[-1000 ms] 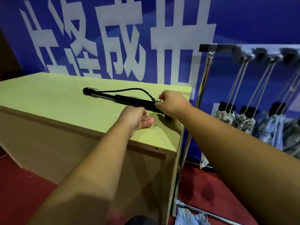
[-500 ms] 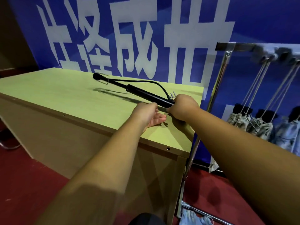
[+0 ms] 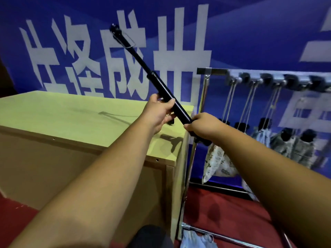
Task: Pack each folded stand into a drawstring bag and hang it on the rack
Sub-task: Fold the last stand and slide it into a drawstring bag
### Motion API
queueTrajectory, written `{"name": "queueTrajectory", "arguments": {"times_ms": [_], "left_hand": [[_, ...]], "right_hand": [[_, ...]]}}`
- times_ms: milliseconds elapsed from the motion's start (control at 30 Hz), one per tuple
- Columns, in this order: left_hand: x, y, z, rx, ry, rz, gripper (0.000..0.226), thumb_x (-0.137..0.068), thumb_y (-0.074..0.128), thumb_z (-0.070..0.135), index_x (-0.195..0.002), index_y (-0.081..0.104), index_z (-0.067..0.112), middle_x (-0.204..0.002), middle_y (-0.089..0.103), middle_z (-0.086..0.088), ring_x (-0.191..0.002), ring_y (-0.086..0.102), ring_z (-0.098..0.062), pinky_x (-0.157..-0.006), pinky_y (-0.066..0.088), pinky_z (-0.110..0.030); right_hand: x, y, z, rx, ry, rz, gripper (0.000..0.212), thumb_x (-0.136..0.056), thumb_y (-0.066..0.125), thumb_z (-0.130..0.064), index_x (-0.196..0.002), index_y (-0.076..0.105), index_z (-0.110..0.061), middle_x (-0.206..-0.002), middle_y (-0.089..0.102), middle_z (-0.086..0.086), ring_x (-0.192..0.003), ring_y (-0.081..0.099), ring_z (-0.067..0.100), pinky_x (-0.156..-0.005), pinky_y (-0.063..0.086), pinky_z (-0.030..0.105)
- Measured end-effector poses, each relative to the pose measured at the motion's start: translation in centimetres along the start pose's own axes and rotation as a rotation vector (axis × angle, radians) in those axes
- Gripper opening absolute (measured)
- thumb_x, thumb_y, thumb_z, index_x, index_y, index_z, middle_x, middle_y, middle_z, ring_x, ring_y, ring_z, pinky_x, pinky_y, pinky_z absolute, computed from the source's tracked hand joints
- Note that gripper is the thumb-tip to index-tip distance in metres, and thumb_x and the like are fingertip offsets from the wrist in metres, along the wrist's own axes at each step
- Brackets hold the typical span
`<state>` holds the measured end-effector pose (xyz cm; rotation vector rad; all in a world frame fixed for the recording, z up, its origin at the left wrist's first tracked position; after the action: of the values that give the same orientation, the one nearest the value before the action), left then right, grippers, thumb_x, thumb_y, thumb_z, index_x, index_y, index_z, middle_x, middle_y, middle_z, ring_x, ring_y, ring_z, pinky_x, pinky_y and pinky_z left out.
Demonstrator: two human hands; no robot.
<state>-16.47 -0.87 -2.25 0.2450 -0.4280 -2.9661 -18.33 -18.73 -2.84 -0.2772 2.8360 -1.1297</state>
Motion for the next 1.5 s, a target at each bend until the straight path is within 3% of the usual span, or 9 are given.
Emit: {"name": "queueTrajectory", "arguments": {"times_ms": [133,267,433,633,767,933,1100,1300,1500], "left_hand": [[2.9,5.1,0.4,-0.076,0.038,-0.134,0.047,-0.095,0.075,0.000,-0.132,0.049,0.013,-0.124,0.069,-0.012,-0.104,0.077,-0.030,-0.088,0.064,-0.054],[5.5,9.6,-0.3,-0.176,0.106,-0.224,0.046,-0.094,0.078,0.005,-0.130,0.050,0.011,-0.120,0.071,-0.014,-0.100,0.078,-0.028,-0.081,0.066,-0.044],[7.3,12.8,-1.3,-0.339,0.165,-0.255,0.028,-0.103,0.069,0.027,-0.124,0.061,0.011,-0.116,0.073,-0.010,-0.096,0.076,-0.020,-0.073,0.063,-0.032],[8.4,14.2,-3.3,-0.328,0.140,-0.259,0.029,-0.106,0.064,0.029,-0.127,0.063,0.009,-0.118,0.074,-0.007,-0.094,0.075,-0.024,-0.087,0.064,-0.043],[8.7,14.6,-7.6,-0.419,0.098,-0.283,0.027,-0.103,0.070,0.026,-0.121,0.063,0.008,-0.107,0.074,-0.012,-0.082,0.072,-0.019,-0.076,0.062,-0.043],[9.0,14.6,-14.6,-0.521,-0.015,-0.353,0.008,-0.101,0.072,0.020,-0.102,0.064,0.018,-0.094,0.072,-0.005,-0.069,0.071,-0.018,-0.062,0.055,-0.036],[9.5,13.5,-18.9,-0.592,-0.107,-0.392,0.011,-0.107,0.058,0.012,-0.116,0.065,0.014,-0.090,0.065,-0.003,-0.072,0.069,-0.015,-0.056,0.052,-0.028],[8.4,10.4,-20.3,-0.826,0.082,-0.101,0.013,-0.098,0.058,0.011,-0.108,0.056,0.018,-0.098,0.064,-0.004,-0.069,0.060,-0.016,-0.057,0.045,-0.021],[7.7,9.0,-19.8,-1.229,0.454,0.208,0.059,-0.087,0.062,0.006,-0.140,0.036,0.010,-0.150,0.033,-0.016,-0.122,0.054,-0.039,-0.094,0.052,-0.046]], "right_hand": [[2.7,-2.4,1.3,-0.014,0.021,0.105,0.014,-0.094,0.068,-0.022,-0.105,0.066,-0.012,-0.084,0.065,0.013,-0.067,0.064,0.030,-0.053,0.059,0.038],[5.0,-4.3,2.6,-0.077,0.023,0.296,0.014,-0.092,0.066,-0.020,-0.103,0.067,-0.010,-0.089,0.072,0.014,-0.081,0.069,0.033,-0.065,0.050,0.037],[8.0,-5.6,6.3,-0.210,0.025,0.412,0.021,-0.094,0.064,-0.021,-0.113,0.055,-0.017,-0.091,0.064,0.010,-0.071,0.055,0.025,-0.061,0.042,0.036],[10.4,-5.0,11.3,-0.300,0.044,0.420,0.021,-0.090,0.073,-0.032,-0.106,0.063,-0.022,-0.083,0.066,0.005,-0.065,0.059,0.019,-0.062,0.047,0.035],[10.7,-3.2,14.7,-0.277,0.100,0.474,0.013,-0.093,0.071,-0.026,-0.105,0.068,-0.022,-0.076,0.065,-0.002,-0.063,0.060,0.013,-0.053,0.041,0.028],[9.5,0.0,19.4,-0.172,0.215,0.487,0.010,-0.091,0.070,-0.026,-0.096,0.062,-0.024,-0.078,0.063,-0.003,-0.083,0.063,0.028,-0.060,0.038,0.033],[9.2,3.7,23.8,-0.279,0.264,0.491,0.014,-0.090,0.073,-0.023,-0.099,0.063,-0.025,-0.089,0.069,0.000,-0.089,0.063,0.026,-0.072,0.042,0.032],[9.5,7.7,30.6,-0.295,0.448,0.336,0.011,-0.080,0.067,-0.012,-0.086,0.062,-0.021,-0.076,0.067,0.003,-0.077,0.062,0.028,-0.062,0.042,0.033],[7.4,8.4,32.9,-0.167,0.507,0.142,0.013,-0.082,0.061,-0.008,-0.076,0.068,-0.017,-0.077,0.075,0.008,-0.074,0.066,0.029,-0.059,0.039,0.030]]}}
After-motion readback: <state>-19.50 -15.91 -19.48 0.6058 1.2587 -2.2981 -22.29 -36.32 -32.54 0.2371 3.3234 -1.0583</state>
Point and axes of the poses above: each hand's wrist, its own x-axis away from the middle knuckle, its own y-axis out of the palm, z = x × y, the point moved 2 cm from there along -x, towards the middle knuckle
